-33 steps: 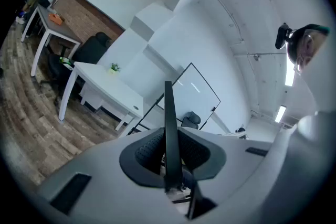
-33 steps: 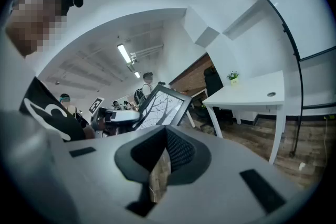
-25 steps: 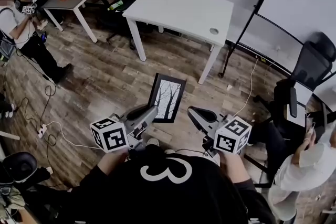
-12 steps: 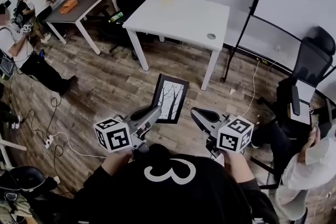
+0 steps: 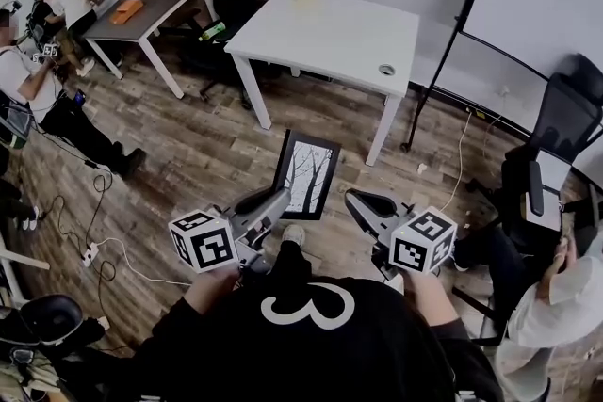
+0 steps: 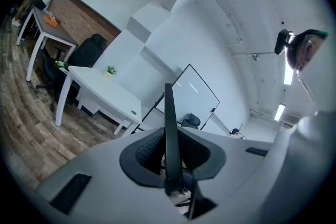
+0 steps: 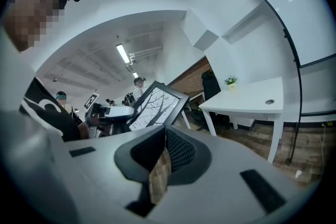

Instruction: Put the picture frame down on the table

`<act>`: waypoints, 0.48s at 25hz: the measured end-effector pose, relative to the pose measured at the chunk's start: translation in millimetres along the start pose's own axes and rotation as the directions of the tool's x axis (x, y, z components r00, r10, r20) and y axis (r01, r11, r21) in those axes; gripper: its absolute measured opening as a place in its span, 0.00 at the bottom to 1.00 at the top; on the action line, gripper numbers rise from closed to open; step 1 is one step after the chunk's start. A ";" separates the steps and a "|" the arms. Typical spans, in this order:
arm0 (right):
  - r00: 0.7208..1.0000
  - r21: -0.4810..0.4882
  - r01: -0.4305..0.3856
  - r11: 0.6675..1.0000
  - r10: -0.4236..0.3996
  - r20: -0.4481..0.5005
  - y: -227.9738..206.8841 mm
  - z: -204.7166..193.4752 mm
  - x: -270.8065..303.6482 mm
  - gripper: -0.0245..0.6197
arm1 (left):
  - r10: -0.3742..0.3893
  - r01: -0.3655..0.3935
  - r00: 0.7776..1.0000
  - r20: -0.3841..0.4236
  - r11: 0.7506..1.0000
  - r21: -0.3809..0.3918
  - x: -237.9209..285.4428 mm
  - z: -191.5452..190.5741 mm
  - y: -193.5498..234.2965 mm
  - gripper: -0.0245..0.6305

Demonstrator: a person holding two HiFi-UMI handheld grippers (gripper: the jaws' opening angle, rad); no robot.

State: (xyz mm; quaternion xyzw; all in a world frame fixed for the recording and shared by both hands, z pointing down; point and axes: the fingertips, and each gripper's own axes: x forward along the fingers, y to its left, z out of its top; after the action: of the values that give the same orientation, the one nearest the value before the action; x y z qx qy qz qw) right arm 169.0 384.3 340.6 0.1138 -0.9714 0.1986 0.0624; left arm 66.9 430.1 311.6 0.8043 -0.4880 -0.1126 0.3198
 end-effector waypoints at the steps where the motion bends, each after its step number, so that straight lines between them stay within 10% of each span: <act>1: 1.000 0.011 -0.002 1.000 0.002 -0.004 -3.0 -0.4 5.6 0.08 | 0.002 -0.002 1.000 -0.003 1.000 -0.008 1.5 2.3 6.7 0.16; 12: 0.998 0.097 0.061 0.993 -0.062 0.006 -69.2 20.6 75.6 0.08 | -0.020 0.018 0.996 -0.091 0.999 -0.029 54.1 57.2 84.7 0.16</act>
State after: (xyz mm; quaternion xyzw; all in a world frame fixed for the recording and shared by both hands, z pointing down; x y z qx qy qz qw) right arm 111.4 299.2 360.1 0.1473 -0.9569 0.2432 0.0585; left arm 5.3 333.6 327.6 0.8087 -0.4635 -0.0857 0.3518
